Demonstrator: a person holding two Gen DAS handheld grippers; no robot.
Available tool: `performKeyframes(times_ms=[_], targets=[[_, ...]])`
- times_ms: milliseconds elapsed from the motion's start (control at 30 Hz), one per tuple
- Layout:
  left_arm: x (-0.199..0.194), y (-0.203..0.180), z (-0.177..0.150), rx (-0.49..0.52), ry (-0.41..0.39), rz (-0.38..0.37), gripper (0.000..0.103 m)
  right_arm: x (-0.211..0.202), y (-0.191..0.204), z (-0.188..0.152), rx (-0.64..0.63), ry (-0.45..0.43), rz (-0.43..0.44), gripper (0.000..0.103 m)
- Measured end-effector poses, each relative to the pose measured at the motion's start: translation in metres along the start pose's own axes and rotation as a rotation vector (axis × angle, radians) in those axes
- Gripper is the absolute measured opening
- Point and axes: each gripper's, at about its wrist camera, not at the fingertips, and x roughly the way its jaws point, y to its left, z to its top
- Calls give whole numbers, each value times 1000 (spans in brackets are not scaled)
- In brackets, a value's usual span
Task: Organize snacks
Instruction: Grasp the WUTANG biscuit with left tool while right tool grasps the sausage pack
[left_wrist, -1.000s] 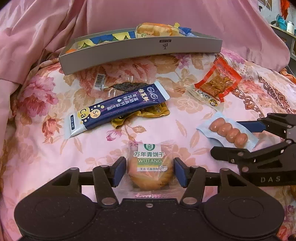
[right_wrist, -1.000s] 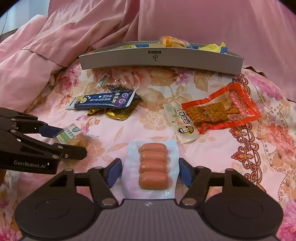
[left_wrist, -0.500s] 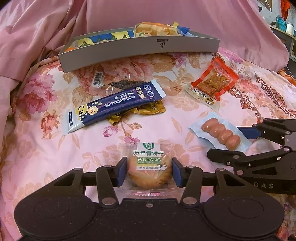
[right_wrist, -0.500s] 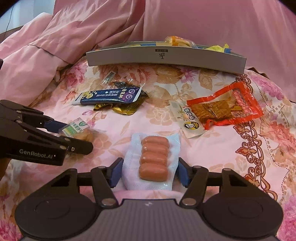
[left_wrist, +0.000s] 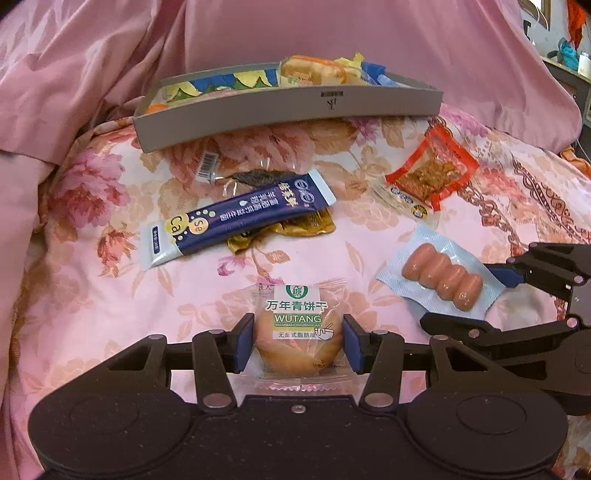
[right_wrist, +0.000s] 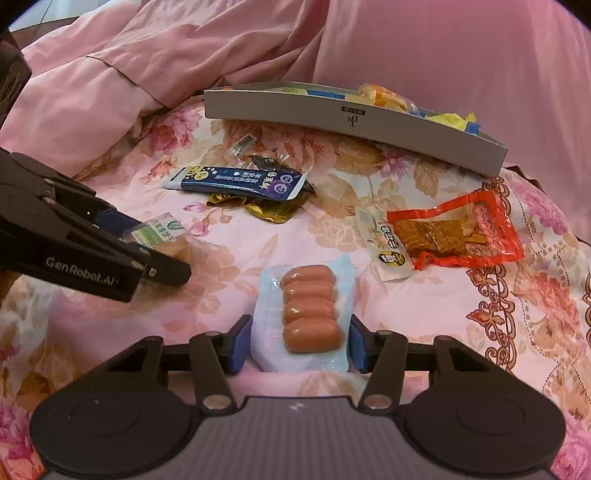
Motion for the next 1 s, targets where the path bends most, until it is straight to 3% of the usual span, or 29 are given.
performKeyframes(times_ms=[533,733,767,867,1000], targets=[[-9,6,6,-47,-30,29,51,-11,-8,6,40,-33,2,56],[-12,11,15,-65,-57,40,51,-21,-16,10,74,-88,8,56],[-13,12,18,-69,-62,42,51,-22,-18,12,82,-97,7,55],[-15,16,28,-85,-81,48,51,-25,-24,18,87,-116,-12,29],[-15,19,34,-103,-94,51,51,-19,-33,27,99,-84,-19,29]])
